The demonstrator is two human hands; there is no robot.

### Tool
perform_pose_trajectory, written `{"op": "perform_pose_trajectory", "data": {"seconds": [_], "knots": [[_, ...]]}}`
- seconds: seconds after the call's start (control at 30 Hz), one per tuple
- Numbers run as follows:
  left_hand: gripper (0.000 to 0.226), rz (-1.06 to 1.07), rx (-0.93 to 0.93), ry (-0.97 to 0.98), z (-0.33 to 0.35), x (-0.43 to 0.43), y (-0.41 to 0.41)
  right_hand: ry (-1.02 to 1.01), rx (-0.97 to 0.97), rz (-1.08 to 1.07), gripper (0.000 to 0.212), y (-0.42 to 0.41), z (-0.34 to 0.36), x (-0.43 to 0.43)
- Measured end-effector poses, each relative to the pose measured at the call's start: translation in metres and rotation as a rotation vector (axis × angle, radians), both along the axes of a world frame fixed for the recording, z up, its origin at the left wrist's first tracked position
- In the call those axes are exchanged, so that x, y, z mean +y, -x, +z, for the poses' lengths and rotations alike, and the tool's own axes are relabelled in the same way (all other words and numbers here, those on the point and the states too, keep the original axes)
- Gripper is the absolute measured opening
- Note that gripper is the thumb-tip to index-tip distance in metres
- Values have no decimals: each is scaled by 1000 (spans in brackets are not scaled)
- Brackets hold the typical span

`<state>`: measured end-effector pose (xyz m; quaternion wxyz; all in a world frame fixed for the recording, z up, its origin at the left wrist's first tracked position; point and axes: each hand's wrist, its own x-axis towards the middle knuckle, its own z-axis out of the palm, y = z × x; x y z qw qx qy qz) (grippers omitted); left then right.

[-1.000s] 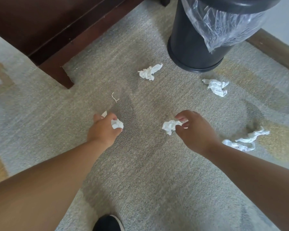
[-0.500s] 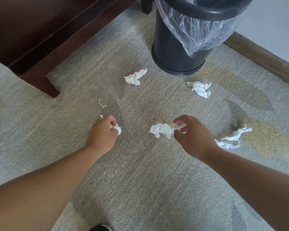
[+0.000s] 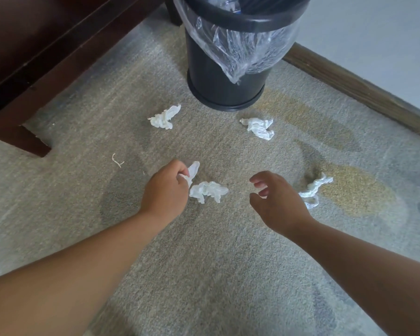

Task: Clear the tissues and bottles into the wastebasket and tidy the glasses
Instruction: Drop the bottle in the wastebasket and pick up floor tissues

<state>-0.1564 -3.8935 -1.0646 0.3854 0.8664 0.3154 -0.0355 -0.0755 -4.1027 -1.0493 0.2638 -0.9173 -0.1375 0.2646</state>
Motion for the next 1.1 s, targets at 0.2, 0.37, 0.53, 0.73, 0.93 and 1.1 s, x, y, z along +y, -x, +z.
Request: {"op": "perform_pose_trajectory", "data": {"seconds": [0.2,0.37,0.53,0.73,0.93,1.1], "knots": [[5,-172,10,-32,-8,-20,-17,21,-6,-40,29,-5,-2,-21],[28,-403,125,-177,-39,-34,-16,40,-13,-53,29,-6,-4,-39],[41,-463,346,-247,-49,-36,-14,58,-29,-56,28,-7,-6,-48],[11,-368,209,-206,-30,-35,-18,59,-30,-58,28,-10,-2,-54],[31,-337,86,-149,1,-44,-26,102,-25,-101,32,-22,-6,-64],[34,-322,22,-114,9,-54,-30,136,-16,-121,34,-31,-13,-75]]}}
